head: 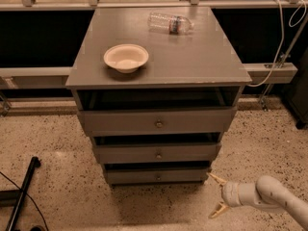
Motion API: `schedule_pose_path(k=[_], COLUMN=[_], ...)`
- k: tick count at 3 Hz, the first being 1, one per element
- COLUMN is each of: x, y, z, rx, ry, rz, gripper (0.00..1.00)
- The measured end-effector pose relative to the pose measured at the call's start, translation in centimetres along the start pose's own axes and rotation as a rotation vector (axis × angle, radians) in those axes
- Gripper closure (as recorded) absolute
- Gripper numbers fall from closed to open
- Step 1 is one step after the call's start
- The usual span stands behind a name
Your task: Open bottom drawer
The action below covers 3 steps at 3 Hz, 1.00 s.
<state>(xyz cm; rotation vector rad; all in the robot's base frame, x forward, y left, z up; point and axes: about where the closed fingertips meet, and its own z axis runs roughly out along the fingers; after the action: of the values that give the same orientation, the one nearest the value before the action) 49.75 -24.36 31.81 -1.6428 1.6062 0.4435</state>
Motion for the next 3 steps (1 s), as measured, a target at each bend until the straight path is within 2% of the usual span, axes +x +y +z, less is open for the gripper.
schedule_pose_path(k=[1,2,3], x=[1.1,1.2,2.3], y=[0.0,0.0,-0.3], z=[3.2,3.4,5.6], rx=[-0.007,-0.007,0.011], ry=[-0.050,-0.055,-0.105], rz=[-0.030,-0.033,-0.102], gripper=[0.00,0.00,0.00])
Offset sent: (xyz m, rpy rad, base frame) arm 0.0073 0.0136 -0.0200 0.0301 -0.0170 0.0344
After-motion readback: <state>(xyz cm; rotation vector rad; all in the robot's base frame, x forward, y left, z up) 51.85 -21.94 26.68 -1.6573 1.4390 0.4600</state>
